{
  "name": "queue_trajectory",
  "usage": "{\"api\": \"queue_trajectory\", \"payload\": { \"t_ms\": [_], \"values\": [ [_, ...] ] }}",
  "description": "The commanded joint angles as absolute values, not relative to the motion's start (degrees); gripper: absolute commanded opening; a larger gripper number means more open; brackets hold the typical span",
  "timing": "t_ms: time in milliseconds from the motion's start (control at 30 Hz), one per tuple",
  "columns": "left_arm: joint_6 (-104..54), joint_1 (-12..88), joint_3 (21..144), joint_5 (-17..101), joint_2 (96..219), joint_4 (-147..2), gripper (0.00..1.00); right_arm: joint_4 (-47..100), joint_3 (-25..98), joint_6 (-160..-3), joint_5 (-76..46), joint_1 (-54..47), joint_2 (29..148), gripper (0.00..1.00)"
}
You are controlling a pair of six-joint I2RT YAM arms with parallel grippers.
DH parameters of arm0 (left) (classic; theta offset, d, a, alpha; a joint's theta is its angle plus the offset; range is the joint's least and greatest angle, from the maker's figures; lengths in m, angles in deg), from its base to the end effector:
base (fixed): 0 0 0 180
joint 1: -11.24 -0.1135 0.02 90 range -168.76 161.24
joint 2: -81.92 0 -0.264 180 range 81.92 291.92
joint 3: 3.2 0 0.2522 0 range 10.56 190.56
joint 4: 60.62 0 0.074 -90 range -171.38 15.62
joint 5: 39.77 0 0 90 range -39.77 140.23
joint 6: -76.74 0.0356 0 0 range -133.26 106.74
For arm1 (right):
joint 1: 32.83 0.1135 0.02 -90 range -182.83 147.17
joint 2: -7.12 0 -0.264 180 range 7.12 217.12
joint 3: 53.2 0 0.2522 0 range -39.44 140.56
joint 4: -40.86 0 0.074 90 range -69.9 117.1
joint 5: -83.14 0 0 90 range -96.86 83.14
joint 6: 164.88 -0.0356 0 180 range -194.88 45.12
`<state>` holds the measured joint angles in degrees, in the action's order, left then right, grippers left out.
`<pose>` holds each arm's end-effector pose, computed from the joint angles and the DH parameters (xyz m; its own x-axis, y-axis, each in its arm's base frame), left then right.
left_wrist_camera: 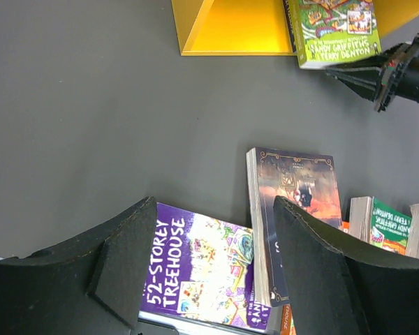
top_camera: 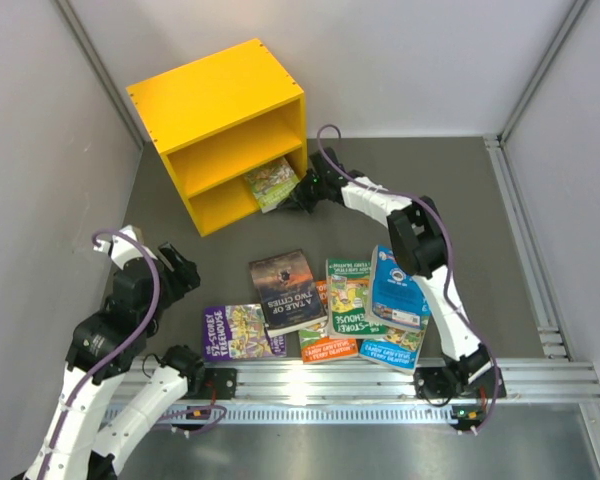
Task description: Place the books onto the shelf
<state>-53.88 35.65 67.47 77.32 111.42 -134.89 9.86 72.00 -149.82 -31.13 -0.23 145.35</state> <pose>0.0692 -0.0136 0.3518 -0.3908 -0.4591 -0.7978 -0.3082 0.8820 -0.3566 0.4463 0.3028 0.1585 -0.8668 0.4906 0.0891 0.3731 0.5198 0.7685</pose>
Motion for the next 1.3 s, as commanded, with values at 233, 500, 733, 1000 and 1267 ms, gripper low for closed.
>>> {"api": "queue_trajectory", "payload": {
  "t_ms": [233, 500, 733, 1000, 1267],
  "values": [
    [-54.65, 35.50, 67.96, 77.91, 111.46, -135.20, 0.73, 14.26, 84.13, -159.08, -27.34, -1.10, 152.57, 0.00],
    [-56.23, 35.50, 68.31, 76.95, 110.75, -136.61, 0.73, 17.95, 83.61, -161.89, -26.55, -2.42, 152.49, 0.02],
    [-56.23, 35.50, 67.78, 72.30, 112.15, -135.38, 0.78, 23.75, 67.99, -157.07, -30.41, -2.25, 140.49, 0.35],
    [-56.41, 35.50, 63.04, 62.54, 119.36, -125.90, 0.95, 23.68, 41.52, -145.21, -32.00, -4.18, 119.11, 0.85],
    [-59.13, 35.50, 52.94, 52.34, 129.37, -111.05, 0.96, 13.83, 34.22, -133.96, -34.89, -5.24, 113.99, 1.00]
  ]
}}
